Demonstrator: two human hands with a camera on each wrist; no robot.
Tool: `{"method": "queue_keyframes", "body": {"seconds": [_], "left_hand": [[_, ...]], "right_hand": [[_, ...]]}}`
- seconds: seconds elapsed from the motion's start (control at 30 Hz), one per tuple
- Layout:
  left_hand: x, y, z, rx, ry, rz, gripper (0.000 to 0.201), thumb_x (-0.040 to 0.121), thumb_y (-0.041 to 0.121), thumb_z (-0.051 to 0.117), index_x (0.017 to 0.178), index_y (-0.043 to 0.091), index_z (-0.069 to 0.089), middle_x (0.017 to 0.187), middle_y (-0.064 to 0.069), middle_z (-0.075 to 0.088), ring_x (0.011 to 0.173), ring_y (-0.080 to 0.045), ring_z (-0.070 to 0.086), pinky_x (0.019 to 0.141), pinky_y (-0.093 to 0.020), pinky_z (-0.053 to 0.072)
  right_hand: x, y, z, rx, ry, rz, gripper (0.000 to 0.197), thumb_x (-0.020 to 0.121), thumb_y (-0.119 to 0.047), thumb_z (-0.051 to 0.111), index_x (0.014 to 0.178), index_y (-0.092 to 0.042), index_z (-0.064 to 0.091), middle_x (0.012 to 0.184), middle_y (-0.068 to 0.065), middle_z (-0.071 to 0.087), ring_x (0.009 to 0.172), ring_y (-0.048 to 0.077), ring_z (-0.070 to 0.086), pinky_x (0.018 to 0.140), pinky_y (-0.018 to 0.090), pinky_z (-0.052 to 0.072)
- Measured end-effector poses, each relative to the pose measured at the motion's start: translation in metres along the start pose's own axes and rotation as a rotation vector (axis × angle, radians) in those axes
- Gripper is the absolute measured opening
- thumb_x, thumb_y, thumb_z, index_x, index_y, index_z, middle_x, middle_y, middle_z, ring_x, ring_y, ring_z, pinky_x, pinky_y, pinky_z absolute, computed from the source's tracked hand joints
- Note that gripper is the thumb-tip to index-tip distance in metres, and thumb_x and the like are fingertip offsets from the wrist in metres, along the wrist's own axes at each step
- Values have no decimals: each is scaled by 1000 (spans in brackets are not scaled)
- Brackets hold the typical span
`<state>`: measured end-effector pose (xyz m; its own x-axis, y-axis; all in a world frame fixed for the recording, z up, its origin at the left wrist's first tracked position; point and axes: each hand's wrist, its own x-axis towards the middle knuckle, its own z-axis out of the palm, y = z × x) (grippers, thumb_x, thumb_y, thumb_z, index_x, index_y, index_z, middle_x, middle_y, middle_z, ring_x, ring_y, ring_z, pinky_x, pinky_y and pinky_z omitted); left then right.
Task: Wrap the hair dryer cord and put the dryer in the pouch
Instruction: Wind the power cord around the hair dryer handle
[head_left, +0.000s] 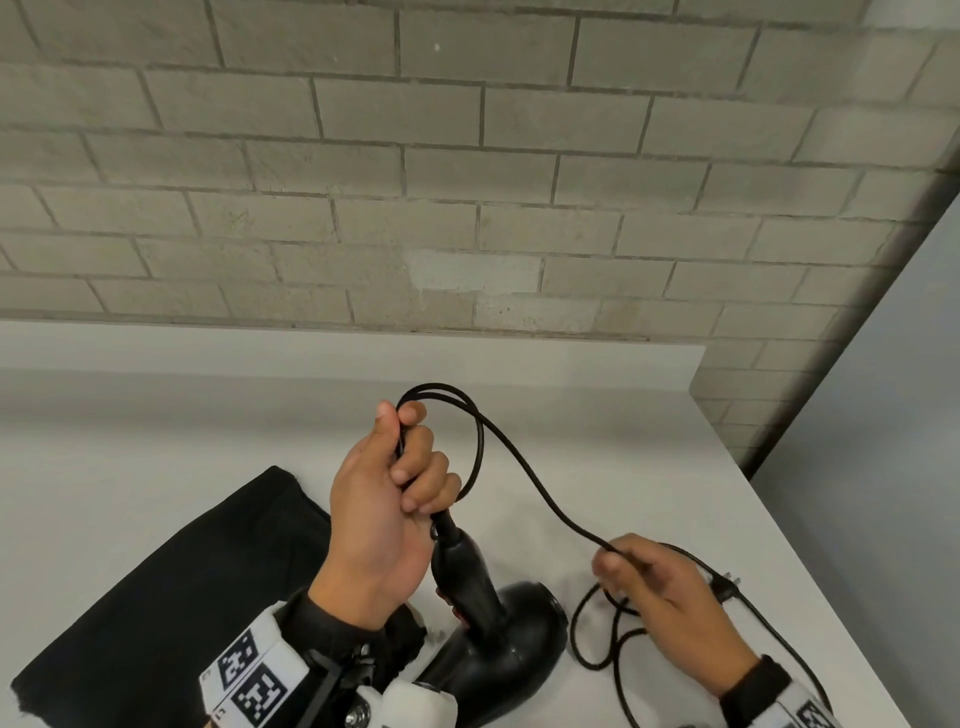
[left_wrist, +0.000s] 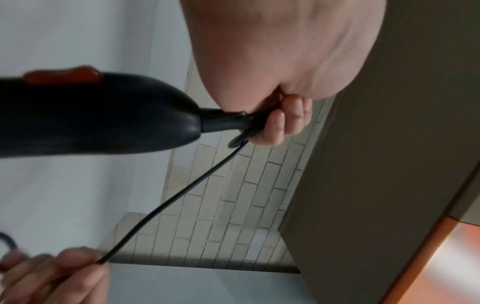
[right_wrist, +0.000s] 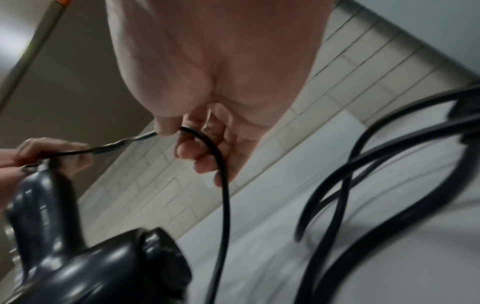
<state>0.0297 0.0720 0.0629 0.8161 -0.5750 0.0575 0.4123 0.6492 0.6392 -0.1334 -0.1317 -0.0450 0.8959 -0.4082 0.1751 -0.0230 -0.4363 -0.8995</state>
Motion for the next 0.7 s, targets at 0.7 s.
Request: {"method": "queue_keyframes", "body": {"seconds": [0.7], "left_hand": [[-6, 0, 4, 124, 0, 28, 42, 101, 43, 42, 73, 15, 54, 46, 7, 31, 33, -4, 26, 38, -18, 24]], "right_hand": [[-15, -17, -26, -43, 295, 216, 46, 97, -37, 52, 59, -13, 45, 53, -3, 29, 50, 14, 25, 46, 24, 24]]}}
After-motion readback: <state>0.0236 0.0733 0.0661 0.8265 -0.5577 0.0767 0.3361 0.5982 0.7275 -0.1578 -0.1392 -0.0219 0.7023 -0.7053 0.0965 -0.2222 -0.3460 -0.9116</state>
